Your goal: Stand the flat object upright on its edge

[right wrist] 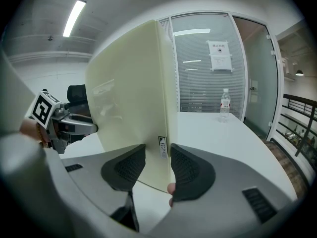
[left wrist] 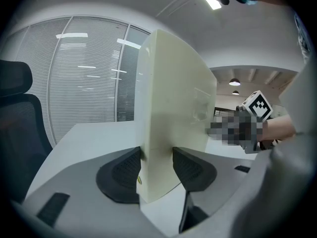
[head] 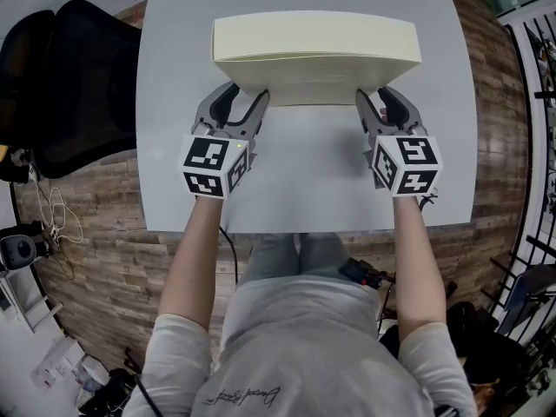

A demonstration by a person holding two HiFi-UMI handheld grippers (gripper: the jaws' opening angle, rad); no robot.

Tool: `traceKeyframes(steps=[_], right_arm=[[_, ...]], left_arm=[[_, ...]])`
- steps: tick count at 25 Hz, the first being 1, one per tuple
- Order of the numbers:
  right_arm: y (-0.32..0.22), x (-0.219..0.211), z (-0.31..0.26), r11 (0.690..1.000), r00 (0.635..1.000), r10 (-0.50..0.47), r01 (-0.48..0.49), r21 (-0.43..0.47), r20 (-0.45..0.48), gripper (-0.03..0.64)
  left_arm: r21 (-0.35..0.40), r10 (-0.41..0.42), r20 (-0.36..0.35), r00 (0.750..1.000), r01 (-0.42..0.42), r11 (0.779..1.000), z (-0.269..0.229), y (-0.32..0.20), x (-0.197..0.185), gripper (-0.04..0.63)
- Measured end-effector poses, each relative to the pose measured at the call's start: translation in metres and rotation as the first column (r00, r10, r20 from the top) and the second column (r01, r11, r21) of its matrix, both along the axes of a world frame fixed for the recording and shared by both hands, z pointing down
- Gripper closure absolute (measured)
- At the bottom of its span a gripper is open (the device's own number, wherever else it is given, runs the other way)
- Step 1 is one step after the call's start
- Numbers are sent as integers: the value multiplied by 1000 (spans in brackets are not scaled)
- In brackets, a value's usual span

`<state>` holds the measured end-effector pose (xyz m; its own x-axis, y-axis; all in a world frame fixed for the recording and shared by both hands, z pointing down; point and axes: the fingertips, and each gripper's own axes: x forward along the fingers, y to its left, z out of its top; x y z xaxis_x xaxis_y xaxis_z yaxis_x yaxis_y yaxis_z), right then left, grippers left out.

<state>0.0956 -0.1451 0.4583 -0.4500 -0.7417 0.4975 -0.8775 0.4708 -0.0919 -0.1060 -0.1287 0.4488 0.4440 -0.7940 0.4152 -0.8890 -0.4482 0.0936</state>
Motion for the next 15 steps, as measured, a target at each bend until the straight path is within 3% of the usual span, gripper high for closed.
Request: traceKeyframes(steps=[15], right_arm=[[0,0,1,998,998,-64,64,-1,-17,426]], left_arm=[[9,50,58,997,-51,999,1,2,1,364]])
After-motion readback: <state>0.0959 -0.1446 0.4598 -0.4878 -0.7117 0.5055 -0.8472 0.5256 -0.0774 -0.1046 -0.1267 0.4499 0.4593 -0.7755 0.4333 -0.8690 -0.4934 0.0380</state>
